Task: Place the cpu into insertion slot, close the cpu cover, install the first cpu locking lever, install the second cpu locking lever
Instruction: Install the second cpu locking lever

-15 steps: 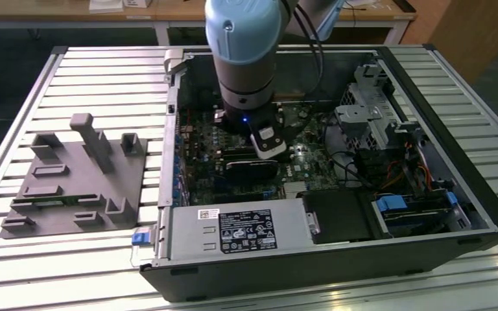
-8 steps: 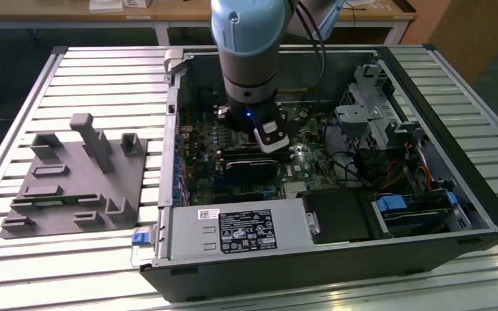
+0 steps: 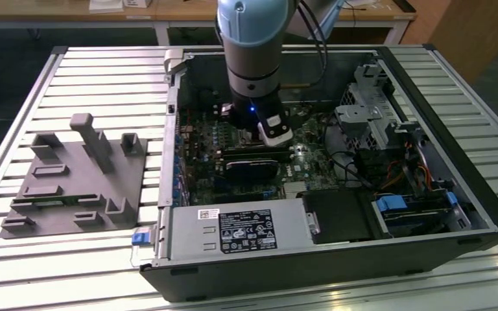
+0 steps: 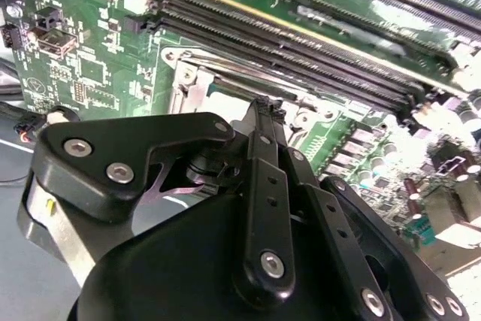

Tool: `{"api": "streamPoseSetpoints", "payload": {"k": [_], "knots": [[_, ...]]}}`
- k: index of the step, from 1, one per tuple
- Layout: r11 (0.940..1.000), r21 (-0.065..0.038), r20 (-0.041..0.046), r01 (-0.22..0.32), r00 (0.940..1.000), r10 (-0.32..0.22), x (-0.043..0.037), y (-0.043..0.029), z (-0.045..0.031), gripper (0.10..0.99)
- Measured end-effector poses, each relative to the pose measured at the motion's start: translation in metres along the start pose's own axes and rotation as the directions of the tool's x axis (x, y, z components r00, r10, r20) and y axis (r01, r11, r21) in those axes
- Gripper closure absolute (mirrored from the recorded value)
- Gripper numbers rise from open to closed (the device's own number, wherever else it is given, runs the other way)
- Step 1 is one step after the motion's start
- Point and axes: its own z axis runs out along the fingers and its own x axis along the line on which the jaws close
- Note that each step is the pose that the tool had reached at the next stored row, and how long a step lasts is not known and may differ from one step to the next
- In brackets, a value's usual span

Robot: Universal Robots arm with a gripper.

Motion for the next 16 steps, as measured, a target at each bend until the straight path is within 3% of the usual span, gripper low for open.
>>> {"api": "streamPoseSetpoints", "payload": {"k": [7,9,13,14,16], "knots": [[0.9998,0.019,0.0039,0.002,1.0,-0.002,0.0011,0.0204,0.0053,0.98],[0.9995,0.031,0.0062,0.003,1.0,-0.004,0.0006,0.024,0.0062,0.98],[0.997,0.077,0.0151,0.008,0.9998,-0.009,-0.0011,0.0287,0.0076,0.98],[0.9966,0.082,0.0161,0.009,0.9998,-0.01,-0.0014,0.0301,0.008,0.98],[0.9966,0.082,0.0161,0.009,0.9998,-0.01,-0.0014,0.0306,0.0081,0.98]]}}
